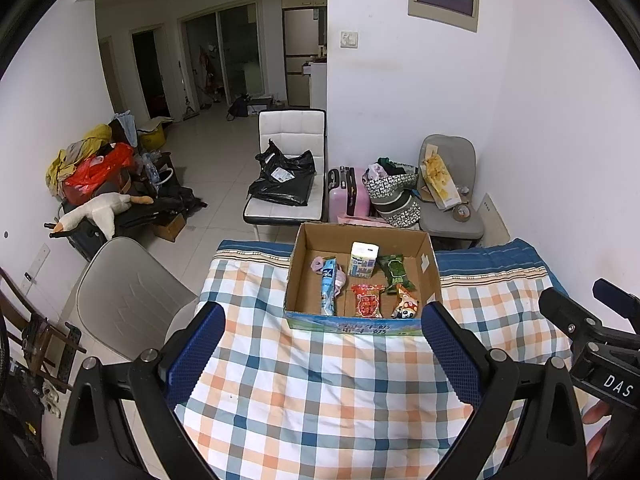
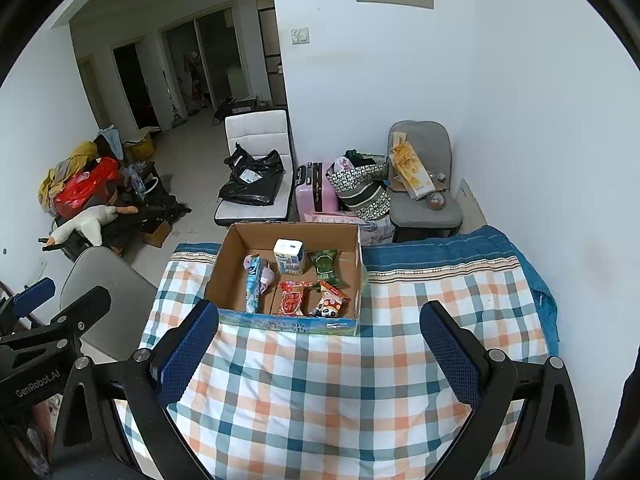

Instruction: Organize soft objects

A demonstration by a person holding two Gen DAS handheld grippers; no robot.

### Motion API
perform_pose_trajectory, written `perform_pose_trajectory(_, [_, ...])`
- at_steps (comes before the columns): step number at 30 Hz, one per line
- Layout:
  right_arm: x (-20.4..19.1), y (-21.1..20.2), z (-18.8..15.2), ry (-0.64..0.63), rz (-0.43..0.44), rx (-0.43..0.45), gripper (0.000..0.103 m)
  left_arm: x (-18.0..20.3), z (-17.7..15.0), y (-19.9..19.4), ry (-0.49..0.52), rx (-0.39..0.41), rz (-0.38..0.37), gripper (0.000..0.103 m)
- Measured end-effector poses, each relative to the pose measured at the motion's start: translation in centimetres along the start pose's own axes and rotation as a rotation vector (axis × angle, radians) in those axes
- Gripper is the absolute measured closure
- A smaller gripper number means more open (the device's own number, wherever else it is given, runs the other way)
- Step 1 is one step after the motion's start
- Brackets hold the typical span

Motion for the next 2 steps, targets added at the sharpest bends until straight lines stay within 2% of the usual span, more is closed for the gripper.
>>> perform_pose_trajectory(2, [0.16,0.03,0.09,-0.001,0.0,0.001,0.001,0.0,-0.01,-0.02,0.0,0.001,0.001,0.002])
Point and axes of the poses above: each gripper's, at about its wrist camera, not at the fingertips, and y roughly the way its jaws point, x to its right, z to its top, the point moved 3 cm from there along y, roughly the way its jaws point, and after that the axes turned 4 degrees about -x, right-handed, at the moved point
